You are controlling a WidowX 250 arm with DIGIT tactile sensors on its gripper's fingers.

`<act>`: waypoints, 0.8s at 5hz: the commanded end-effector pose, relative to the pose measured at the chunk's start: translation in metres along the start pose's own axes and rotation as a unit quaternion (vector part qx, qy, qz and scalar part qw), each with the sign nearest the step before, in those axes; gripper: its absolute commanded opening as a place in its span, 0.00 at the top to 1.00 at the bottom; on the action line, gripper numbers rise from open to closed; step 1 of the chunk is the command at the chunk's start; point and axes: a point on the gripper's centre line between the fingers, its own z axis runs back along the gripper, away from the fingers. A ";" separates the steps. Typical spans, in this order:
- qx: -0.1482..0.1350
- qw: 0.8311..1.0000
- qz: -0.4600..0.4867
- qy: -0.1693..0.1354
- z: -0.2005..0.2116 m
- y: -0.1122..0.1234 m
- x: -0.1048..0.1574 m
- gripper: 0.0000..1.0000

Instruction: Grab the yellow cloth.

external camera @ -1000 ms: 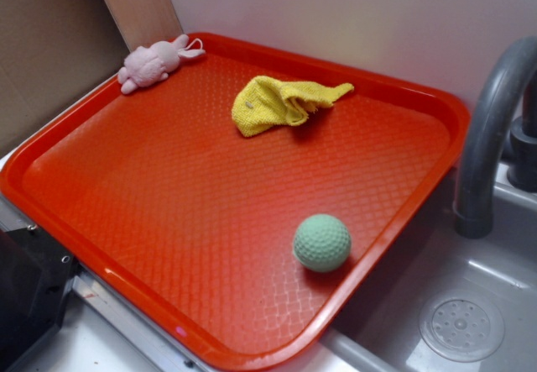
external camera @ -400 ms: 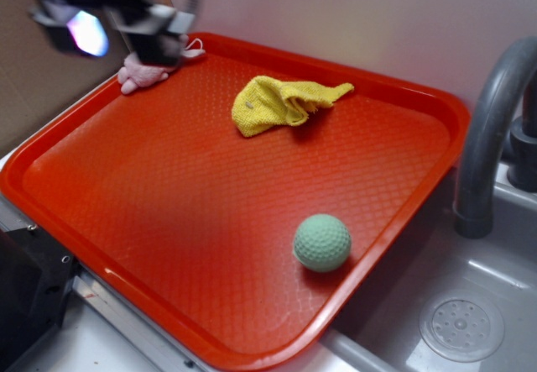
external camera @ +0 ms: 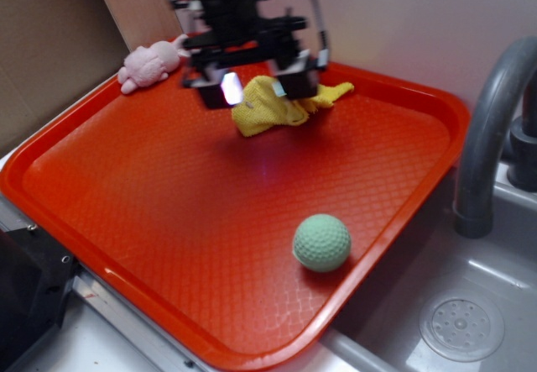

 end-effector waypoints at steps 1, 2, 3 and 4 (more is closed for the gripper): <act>-0.022 0.999 -0.026 -0.027 0.005 -0.029 0.026 0.18; -0.024 0.999 -0.023 -0.033 0.013 -0.022 0.024 1.00; -0.039 0.997 -0.030 -0.057 0.029 -0.007 0.024 1.00; -0.059 0.996 -0.033 -0.065 0.035 0.006 0.025 1.00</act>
